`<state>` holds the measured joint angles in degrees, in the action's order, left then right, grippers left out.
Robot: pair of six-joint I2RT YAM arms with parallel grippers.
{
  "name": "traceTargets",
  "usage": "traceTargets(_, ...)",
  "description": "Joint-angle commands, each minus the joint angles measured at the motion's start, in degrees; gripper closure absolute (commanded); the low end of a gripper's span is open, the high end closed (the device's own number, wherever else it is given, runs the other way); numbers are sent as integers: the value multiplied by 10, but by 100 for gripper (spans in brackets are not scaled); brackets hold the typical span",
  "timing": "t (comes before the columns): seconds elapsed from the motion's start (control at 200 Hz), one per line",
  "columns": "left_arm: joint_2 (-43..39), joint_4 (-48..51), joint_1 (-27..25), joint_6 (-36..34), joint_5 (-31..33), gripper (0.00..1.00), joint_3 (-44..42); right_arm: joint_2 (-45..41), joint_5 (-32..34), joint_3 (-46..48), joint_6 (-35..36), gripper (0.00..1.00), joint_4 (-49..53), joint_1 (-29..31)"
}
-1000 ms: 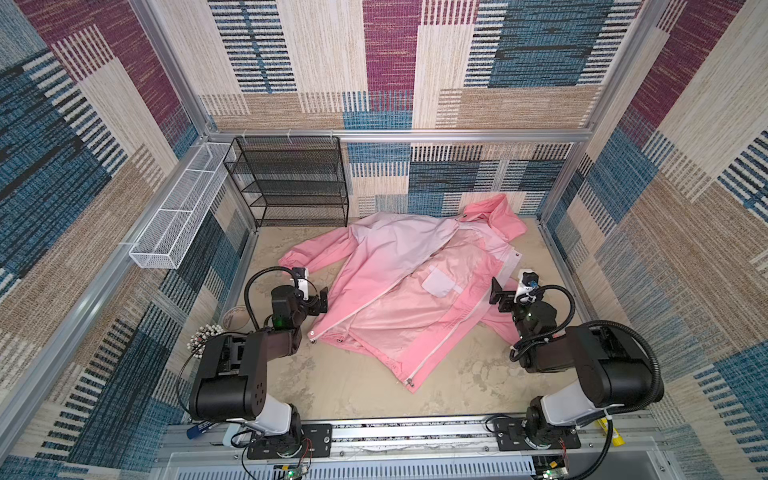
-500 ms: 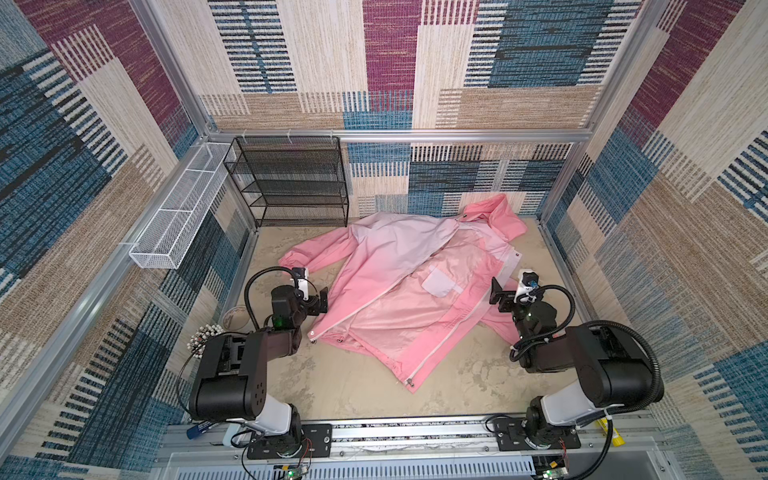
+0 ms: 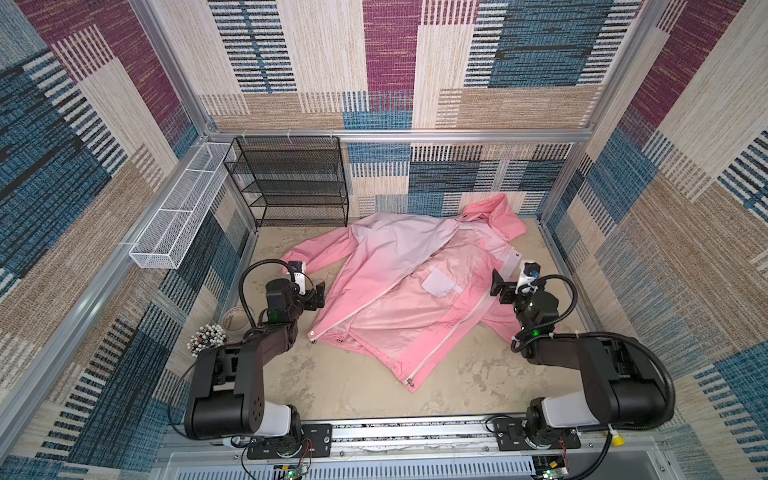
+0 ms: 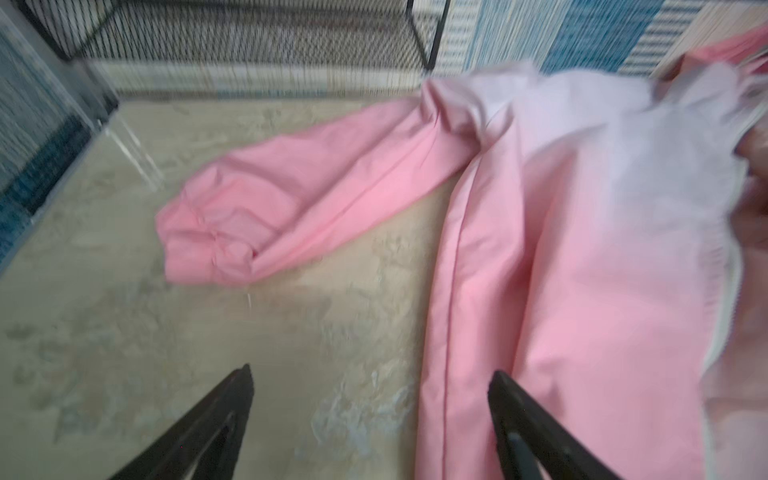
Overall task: Zip up the jacket
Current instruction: 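Reach both grippers to the bottom hems of the two jacket front panels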
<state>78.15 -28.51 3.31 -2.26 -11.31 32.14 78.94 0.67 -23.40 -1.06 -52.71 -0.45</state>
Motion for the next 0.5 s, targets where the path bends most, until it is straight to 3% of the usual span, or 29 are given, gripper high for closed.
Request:
traceTargets(0.0, -93, 136, -21, -33, 8, 9, 27, -46, 40, -71, -77, 0, 287, 3)
traceTargets(0.07, -160, 193, -61, -67, 33, 10, 42, -73, 73, -101, -140, 0, 411, 5)
traceTargets(0.23, -233, 410, -203, -57, 105, 18, 113, -127, -19, -118, -279, 0, 633, 24)
traceTargets(0.356, -252, 468, -345, -10, 182, 21, 103, -170, -73, -99, -363, 0, 700, 111)
traceTargets(0.491, -214, 441, -489, 33, 242, 22, 73, -198, -159, -47, -472, 0, 668, 185)
